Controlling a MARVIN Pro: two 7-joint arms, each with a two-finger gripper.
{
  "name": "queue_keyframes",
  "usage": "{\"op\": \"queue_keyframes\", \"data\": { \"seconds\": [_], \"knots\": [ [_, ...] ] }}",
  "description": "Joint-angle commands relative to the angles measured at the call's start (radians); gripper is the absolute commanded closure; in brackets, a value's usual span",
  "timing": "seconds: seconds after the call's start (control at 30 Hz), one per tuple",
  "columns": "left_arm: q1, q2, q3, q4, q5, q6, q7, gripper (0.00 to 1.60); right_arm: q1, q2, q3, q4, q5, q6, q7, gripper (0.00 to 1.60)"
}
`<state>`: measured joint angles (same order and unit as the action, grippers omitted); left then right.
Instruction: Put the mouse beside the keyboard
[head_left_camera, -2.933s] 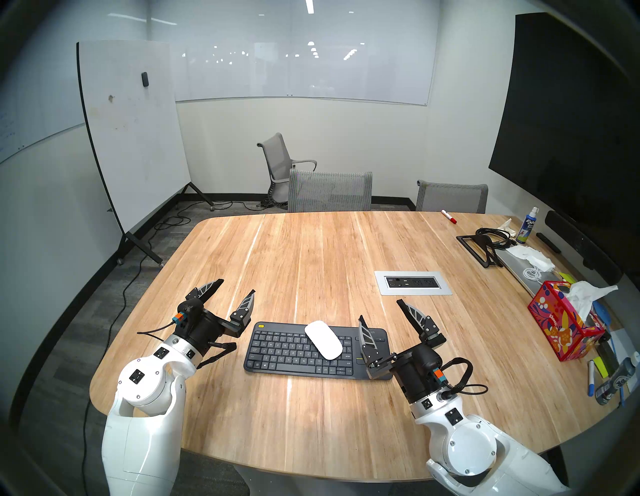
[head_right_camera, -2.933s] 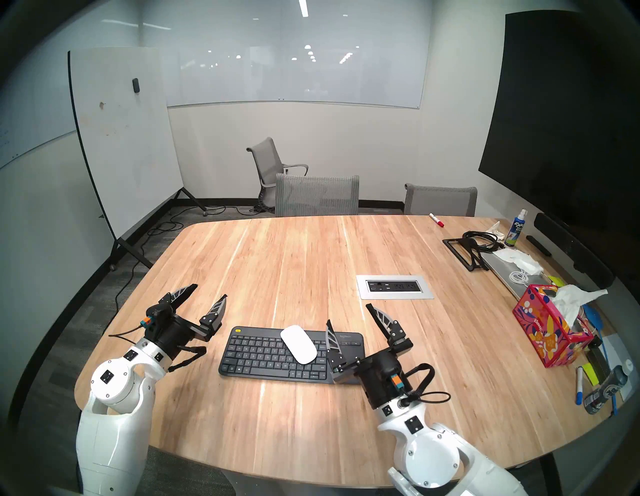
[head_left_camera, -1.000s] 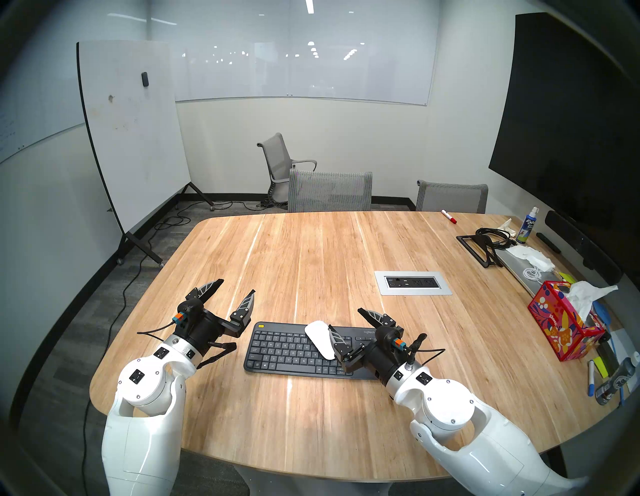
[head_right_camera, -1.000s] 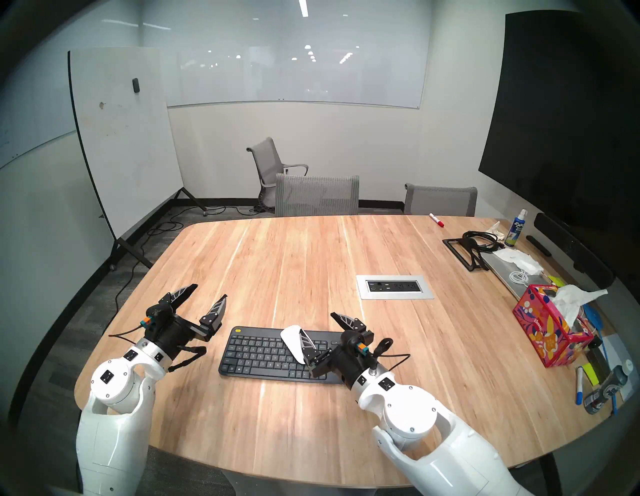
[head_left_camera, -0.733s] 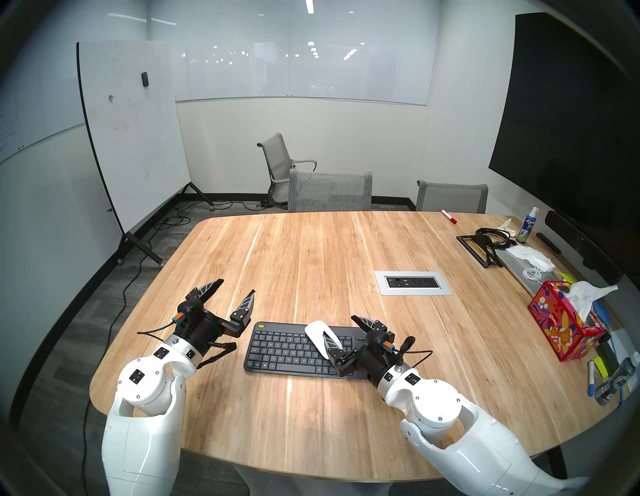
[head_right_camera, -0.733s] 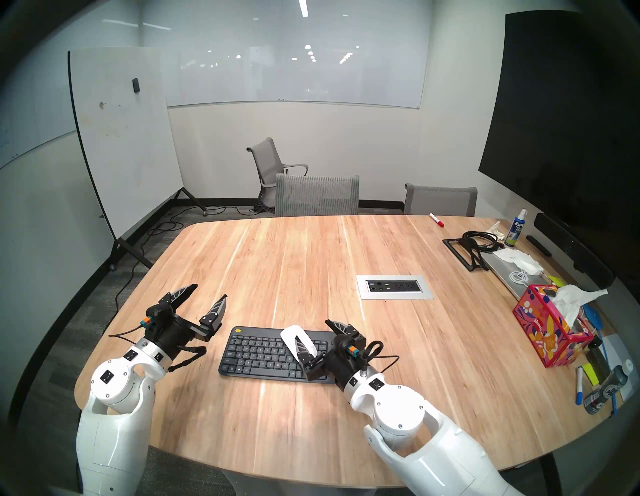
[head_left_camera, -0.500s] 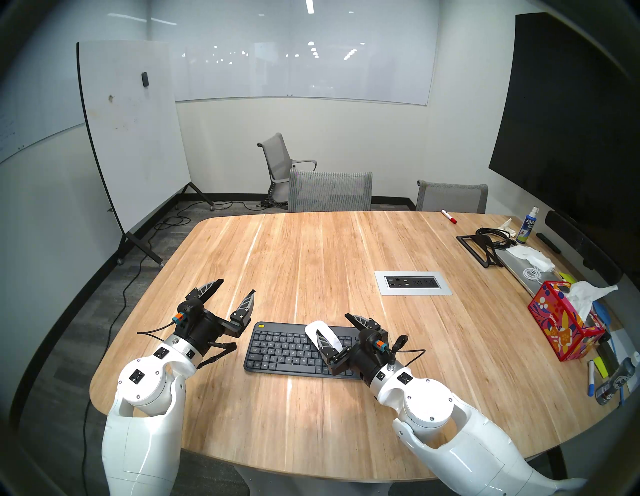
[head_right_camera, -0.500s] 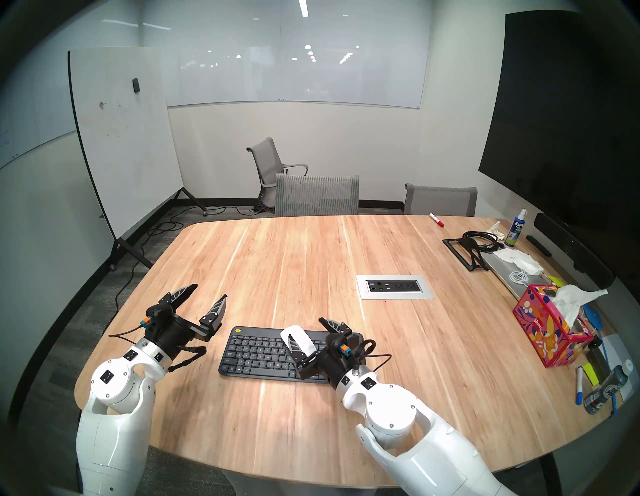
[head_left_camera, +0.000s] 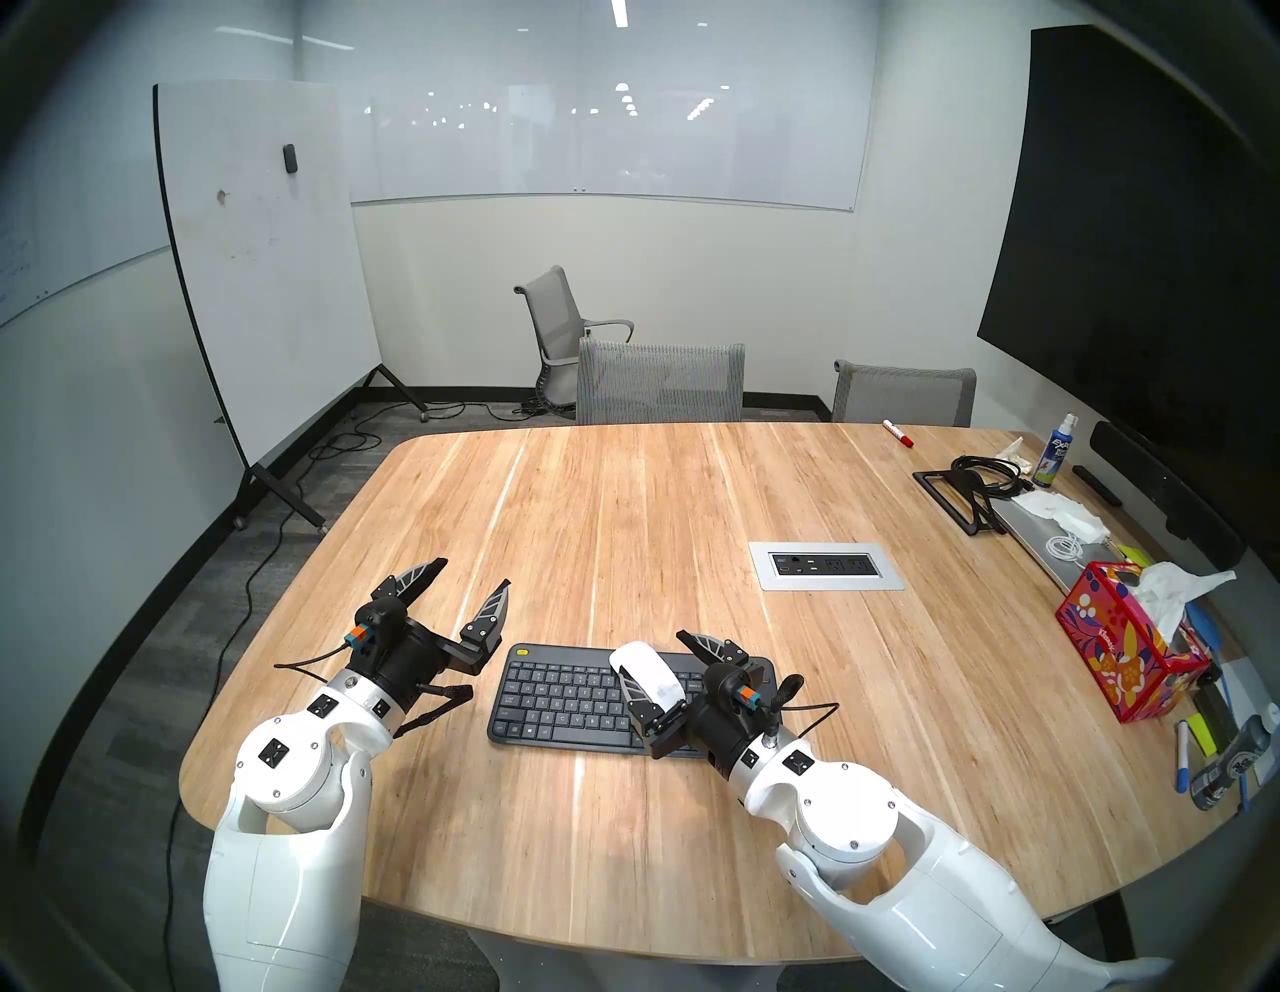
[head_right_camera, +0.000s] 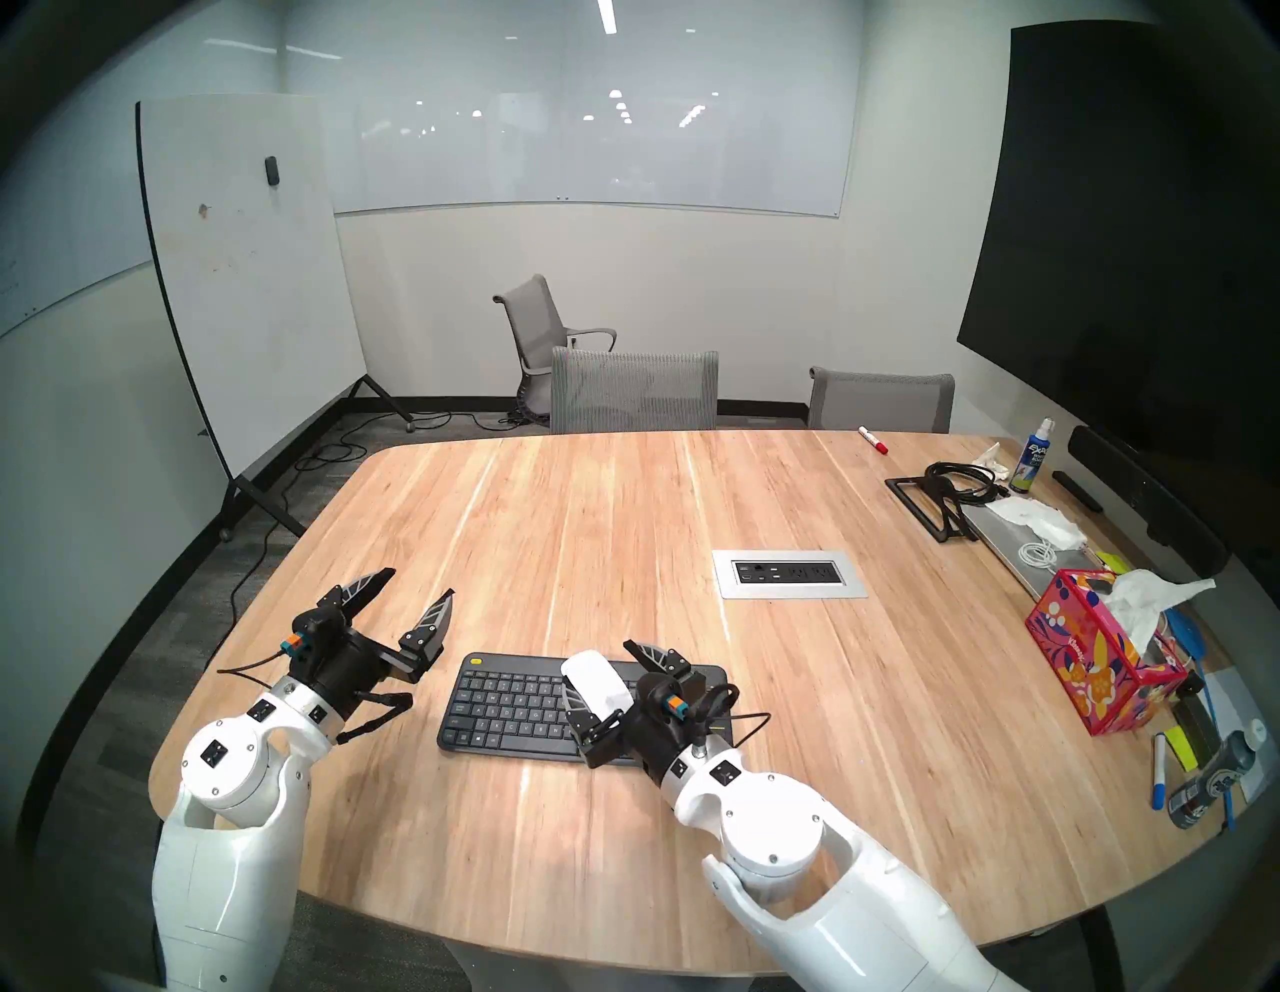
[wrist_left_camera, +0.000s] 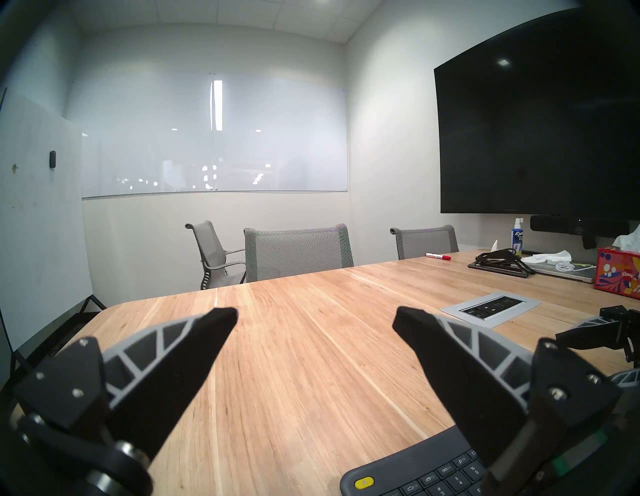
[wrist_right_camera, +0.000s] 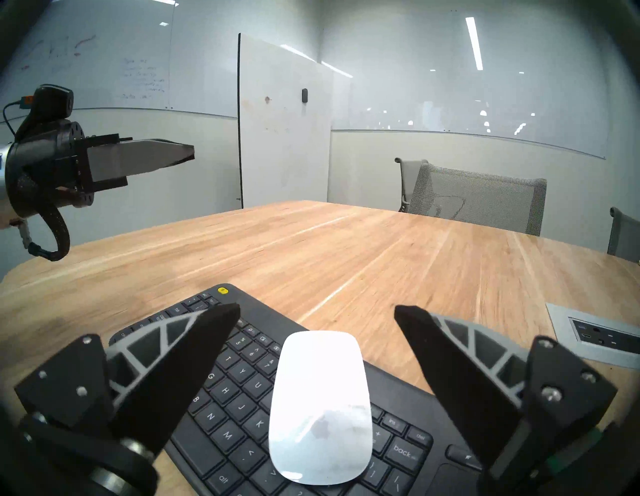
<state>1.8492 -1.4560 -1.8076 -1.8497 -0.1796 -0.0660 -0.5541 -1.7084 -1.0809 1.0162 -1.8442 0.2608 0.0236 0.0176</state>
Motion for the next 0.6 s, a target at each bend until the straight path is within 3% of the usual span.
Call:
{"op": "queue_keyframes", "data": {
  "seconds": [0.0, 0.57],
  "knots": [
    [-0.001, 0.0, 0.0, -0.017, 0.0, -0.001, 0.0, 0.0, 0.0, 0.013, 0.008, -0.02, 0.016, 0.003, 0.019, 0.0],
    [-0.001, 0.0, 0.0, -0.017, 0.0, -0.001, 0.0, 0.0, 0.035, -0.017, 0.002, 0.052, 0.016, 0.01, 0.035, 0.0]
  ]
}}
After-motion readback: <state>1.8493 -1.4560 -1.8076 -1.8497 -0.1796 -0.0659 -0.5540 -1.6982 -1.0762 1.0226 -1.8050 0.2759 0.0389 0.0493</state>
